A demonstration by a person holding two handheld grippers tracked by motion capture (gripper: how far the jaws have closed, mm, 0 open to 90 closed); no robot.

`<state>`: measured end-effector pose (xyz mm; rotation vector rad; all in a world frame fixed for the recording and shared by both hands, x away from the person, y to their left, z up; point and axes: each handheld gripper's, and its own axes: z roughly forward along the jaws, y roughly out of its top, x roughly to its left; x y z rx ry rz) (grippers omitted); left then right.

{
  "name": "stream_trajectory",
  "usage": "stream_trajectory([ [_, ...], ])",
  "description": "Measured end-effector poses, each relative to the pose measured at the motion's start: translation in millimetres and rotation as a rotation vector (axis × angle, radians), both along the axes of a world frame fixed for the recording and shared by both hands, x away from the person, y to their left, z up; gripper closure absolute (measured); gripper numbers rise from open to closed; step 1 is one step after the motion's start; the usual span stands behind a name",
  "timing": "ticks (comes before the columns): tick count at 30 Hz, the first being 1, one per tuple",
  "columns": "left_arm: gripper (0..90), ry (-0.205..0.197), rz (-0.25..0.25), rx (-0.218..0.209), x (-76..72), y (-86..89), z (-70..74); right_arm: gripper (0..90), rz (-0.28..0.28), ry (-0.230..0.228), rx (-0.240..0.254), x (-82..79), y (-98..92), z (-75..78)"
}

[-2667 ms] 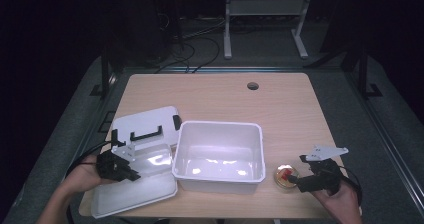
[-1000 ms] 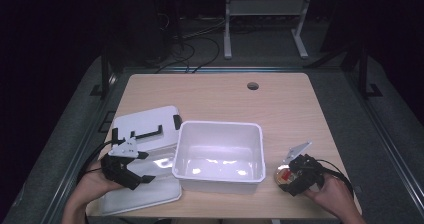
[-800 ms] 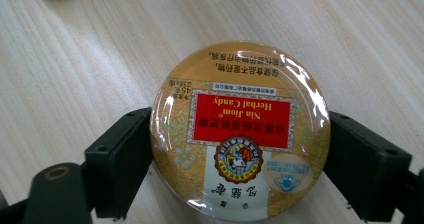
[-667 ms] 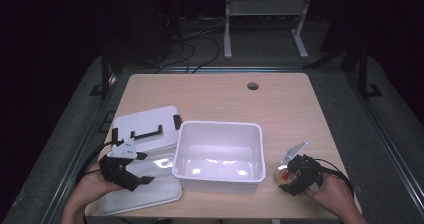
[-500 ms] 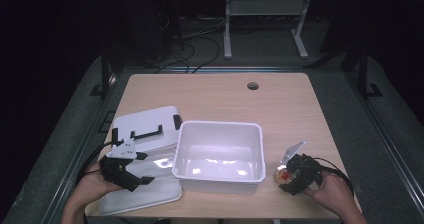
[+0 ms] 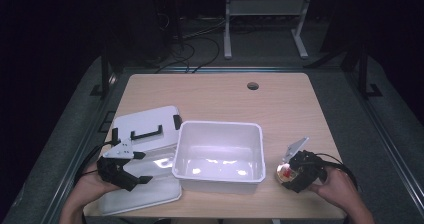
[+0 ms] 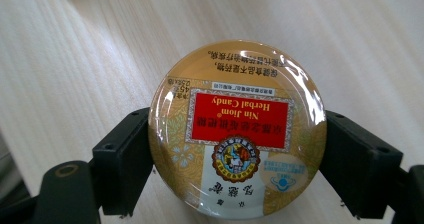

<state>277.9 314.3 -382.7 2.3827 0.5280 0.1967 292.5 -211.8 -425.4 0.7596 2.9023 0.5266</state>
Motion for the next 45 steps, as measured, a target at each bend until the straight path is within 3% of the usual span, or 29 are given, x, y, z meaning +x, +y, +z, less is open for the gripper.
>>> stream_trajectory([
  [10,18.4,0.001,0.006,-0.002,0.5,2.7,-1.2,20.0,0.066,-0.044,0.021,14.0,-5.9,36.7],
  [22,17.4,0.004,0.011,-0.008,2.4,2.6,-1.7,20.0,0.144,-0.094,0.007,26.4,8.1,86.5],
  [33,14.2,-0.018,0.009,-0.028,3.1,-0.6,4.5,20.0,0.175,-0.103,-0.013,26.1,22.2,103.6],
  [45,9.9,-0.007,0.036,-0.019,8.1,-0.5,0.6,20.0,0.206,-0.103,-0.016,33.3,35.5,128.1],
])
